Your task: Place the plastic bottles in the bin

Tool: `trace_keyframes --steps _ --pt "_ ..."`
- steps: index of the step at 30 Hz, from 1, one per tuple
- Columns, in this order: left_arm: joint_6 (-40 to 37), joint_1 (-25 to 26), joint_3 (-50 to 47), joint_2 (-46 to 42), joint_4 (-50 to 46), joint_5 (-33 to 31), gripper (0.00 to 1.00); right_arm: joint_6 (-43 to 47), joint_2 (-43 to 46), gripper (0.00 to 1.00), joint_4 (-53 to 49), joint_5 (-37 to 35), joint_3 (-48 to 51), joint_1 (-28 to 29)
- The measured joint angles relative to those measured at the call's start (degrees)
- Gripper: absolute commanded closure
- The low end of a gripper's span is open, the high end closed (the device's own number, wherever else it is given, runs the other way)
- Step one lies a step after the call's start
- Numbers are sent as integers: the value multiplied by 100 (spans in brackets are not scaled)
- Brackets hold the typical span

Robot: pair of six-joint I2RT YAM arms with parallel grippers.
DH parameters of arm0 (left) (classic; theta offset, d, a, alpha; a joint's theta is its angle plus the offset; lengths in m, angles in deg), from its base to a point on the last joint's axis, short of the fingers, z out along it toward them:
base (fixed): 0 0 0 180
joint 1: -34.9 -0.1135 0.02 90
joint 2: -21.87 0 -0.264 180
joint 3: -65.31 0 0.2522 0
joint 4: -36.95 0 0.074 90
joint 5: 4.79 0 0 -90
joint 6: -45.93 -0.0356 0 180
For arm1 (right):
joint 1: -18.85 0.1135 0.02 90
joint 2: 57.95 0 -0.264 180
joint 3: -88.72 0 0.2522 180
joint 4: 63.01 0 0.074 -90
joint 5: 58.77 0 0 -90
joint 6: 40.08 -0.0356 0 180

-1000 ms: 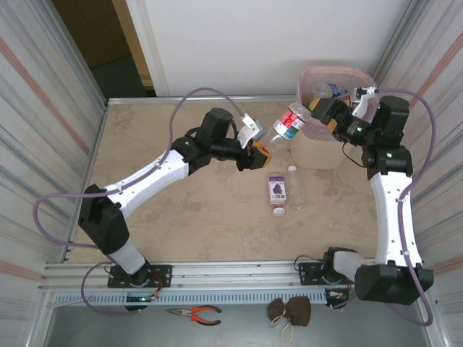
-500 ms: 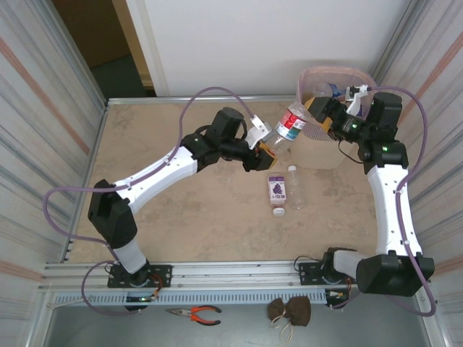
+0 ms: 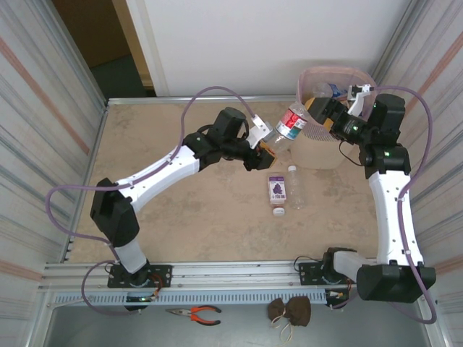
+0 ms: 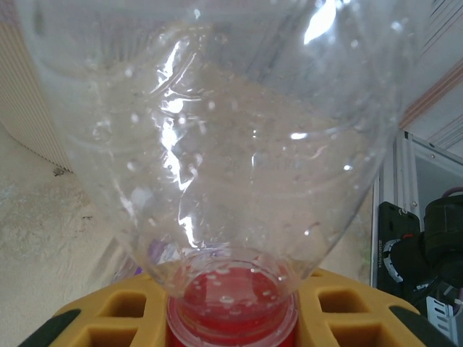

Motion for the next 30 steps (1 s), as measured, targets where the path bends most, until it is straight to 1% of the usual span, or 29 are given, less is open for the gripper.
trace_keyframes --steps 6,11,13,15,17,20,25,30 --pt "17 7 214 157 -39 111 69 15 -144 12 -85 192 -55 105" --pt "-9 114 527 315 -155 234 69 70 -332 16 -238 271 -157 229" --pt "-48 188 632 378 -212 258 69 107 -363 21 -306 280 -162 254" --pt "-70 238 662 402 -251 264 69 142 -363 28 -358 273 -162 256" --pt "-81 275 664 411 -278 269 68 162 -363 32 -396 264 -175 256" --pt "-114 284 667 411 -302 271 64 177 -363 35 -470 258 -219 256" --pt "-151 284 667 409 -306 208 52 208 -363 39 -549 216 -286 256" --pt "-138 284 608 321 -297 98 42 232 -361 40 -658 94 -448 243"
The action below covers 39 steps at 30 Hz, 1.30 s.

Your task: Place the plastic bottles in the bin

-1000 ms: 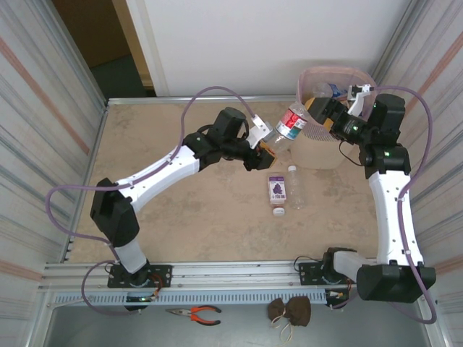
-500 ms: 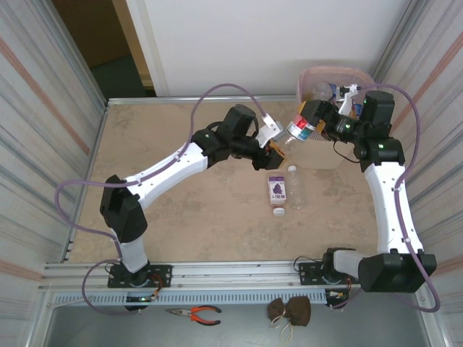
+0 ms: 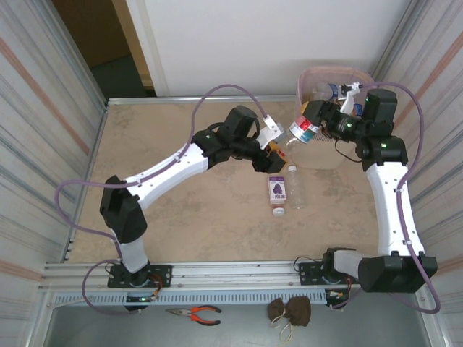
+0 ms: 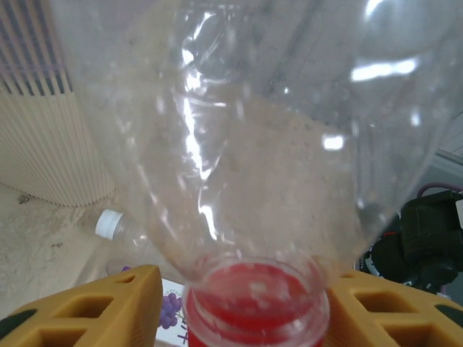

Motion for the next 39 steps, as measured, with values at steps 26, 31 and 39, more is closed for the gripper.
trace_keyframes --steps 26,31,39 --pt "42 -179 -1401 -1421 308 -409 37 1493 -944 45 887 -2933 -1779 -1414" --pt "85 -181 -1497 -1467 345 -409 36 1902 -1333 46 1888 -3484 -1528 -1414" --pt "131 -243 -1497 -1467 372 -393 36 2675 -2124 46 3265 -3639 -1252 -1331"
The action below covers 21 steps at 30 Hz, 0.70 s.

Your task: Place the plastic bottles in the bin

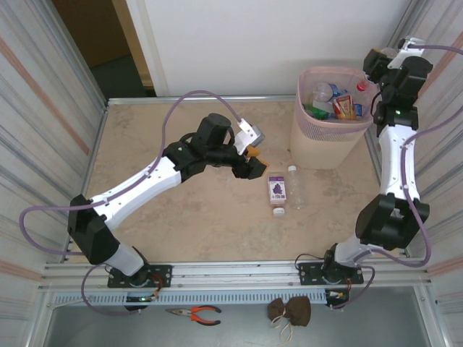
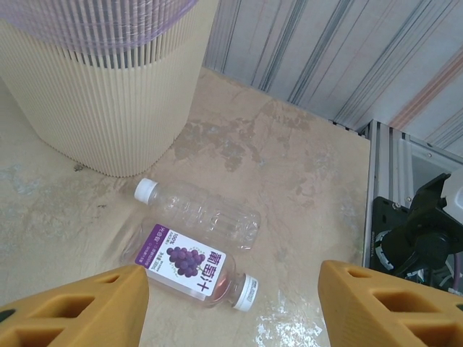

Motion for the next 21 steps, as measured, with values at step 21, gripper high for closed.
trace_keyframes --steps 21 --pt "24 -72 -11 2 15 52 37 2393 -1241 38 780 192 299 623"
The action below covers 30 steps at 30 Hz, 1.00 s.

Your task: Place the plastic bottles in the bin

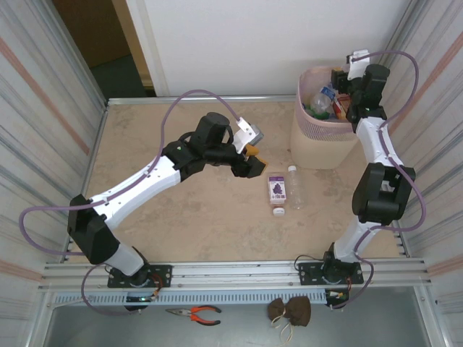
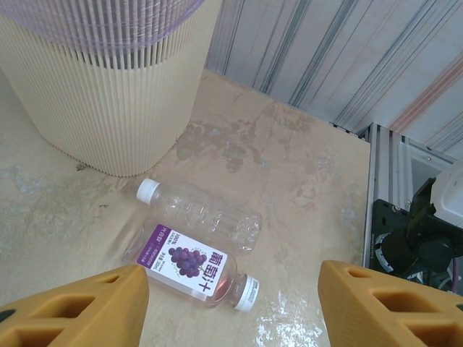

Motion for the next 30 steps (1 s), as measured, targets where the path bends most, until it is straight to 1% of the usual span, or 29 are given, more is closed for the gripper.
trace_keyframes --steps 2,4,8,12,20,23,30 --pt "2 0 -31 0 -2 0 36 181 -11 34 -9 -4 0 48" --pt "26 0 -63 0 -2 0 37 321 -24 27 -35 2 0 90" --pt "83 0 -74 0 0 4 37 424 -33 19 -437 216 0 131" --pt "111 0 -142 0 2 15 37 378 -20 15 -741 476 -26 144" --pt "131 0 -267 -9 31 44 36 92 361 12 -1051 490 -212 168" --pt "149 0 -273 -11 46 44 36 20 487 17 -1062 485 -393 168" --pt "177 0 -319 -83 63 44 36 -297 470 44 -1250 466 -597 120"
